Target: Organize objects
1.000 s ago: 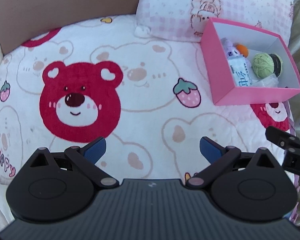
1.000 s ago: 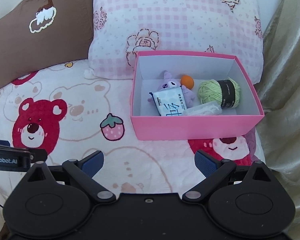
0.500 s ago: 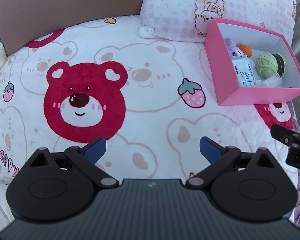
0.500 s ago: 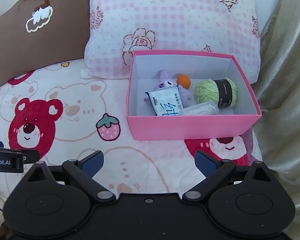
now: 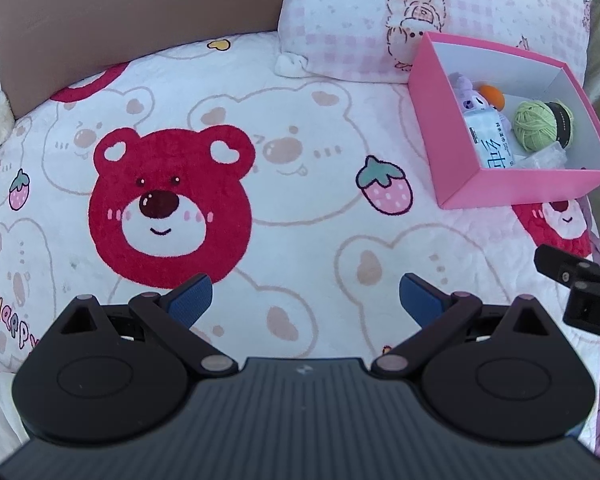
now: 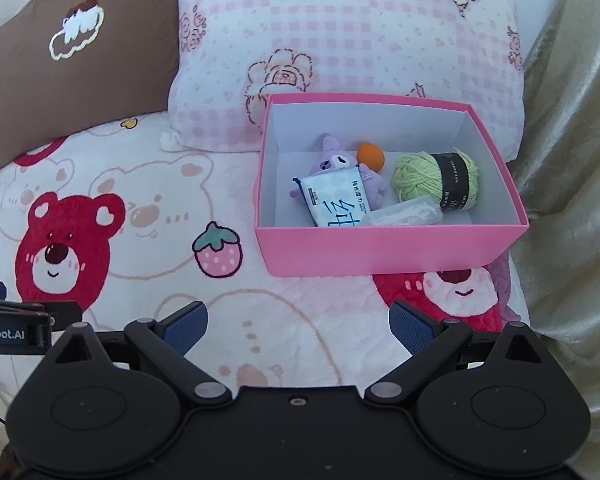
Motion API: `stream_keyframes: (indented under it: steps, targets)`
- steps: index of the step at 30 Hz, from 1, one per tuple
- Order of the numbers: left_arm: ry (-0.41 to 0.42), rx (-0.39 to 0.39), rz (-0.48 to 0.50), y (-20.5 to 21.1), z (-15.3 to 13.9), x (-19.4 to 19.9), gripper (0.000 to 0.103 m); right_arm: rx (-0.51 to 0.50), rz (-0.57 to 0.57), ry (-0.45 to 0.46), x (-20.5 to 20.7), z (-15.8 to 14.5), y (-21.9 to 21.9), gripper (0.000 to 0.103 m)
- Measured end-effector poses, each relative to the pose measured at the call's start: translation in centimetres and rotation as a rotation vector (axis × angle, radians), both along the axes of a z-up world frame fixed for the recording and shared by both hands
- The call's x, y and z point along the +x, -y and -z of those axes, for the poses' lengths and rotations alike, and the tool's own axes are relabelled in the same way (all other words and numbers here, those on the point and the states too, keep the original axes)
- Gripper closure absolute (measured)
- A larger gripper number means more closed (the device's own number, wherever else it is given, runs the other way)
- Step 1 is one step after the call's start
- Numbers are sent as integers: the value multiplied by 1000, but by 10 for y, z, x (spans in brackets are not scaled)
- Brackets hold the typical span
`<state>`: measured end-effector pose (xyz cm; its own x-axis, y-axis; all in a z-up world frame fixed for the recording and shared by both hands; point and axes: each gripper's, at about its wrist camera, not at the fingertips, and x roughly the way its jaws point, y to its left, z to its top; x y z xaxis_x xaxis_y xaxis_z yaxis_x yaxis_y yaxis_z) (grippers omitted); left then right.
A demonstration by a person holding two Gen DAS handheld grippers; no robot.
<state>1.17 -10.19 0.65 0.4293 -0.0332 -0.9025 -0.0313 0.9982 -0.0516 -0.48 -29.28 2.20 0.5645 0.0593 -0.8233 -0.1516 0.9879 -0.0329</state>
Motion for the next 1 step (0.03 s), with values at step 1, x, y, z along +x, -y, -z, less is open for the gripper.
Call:
stream_keyframes:
  steps: [1]
  targets:
    - [3, -3, 4, 0, 0, 0, 1, -3, -2, 2, 0, 0, -2, 4]
